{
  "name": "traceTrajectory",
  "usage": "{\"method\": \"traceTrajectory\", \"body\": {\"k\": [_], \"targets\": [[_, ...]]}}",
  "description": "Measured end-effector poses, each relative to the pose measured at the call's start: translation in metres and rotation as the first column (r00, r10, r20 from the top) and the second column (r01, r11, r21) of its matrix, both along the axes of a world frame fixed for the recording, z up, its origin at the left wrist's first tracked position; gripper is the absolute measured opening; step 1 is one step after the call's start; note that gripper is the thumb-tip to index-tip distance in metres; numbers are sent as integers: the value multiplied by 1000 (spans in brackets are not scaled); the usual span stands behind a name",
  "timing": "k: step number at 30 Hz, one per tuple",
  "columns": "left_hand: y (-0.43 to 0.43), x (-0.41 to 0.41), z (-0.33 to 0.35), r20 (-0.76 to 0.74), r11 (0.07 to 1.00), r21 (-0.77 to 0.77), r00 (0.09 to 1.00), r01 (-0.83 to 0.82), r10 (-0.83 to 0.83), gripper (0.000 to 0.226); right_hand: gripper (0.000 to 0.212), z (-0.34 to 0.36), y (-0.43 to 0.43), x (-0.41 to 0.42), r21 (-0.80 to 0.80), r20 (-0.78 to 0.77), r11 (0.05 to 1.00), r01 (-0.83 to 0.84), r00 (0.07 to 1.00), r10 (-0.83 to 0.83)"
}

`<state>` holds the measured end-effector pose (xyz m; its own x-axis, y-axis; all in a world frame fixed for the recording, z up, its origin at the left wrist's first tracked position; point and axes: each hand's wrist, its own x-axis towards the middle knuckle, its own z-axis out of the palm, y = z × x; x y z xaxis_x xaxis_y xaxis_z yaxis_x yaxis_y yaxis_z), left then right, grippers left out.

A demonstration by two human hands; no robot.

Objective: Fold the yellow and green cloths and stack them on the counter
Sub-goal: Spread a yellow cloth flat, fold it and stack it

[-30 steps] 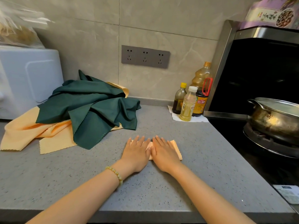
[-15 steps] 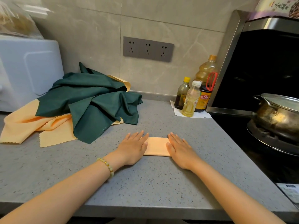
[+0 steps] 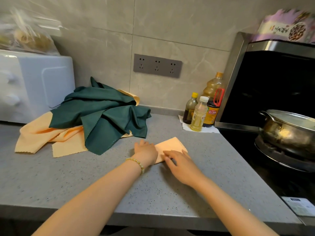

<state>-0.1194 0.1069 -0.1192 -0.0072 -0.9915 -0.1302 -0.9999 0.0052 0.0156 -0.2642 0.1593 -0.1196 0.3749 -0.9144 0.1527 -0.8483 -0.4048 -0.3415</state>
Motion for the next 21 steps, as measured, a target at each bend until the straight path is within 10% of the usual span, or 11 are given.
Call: {"method": "traceTrajectory", "body": {"k": [9,21], "targets": [[7,30,20,-404,913,-70,826,401,-393,37,92,2,-30,-33,98,-276,995,1,961,26],[-111,2,3,-64,873,-241,890,424,-451,45,34,6,-140,-59,-185,-215,983,21,975,-61]]}}
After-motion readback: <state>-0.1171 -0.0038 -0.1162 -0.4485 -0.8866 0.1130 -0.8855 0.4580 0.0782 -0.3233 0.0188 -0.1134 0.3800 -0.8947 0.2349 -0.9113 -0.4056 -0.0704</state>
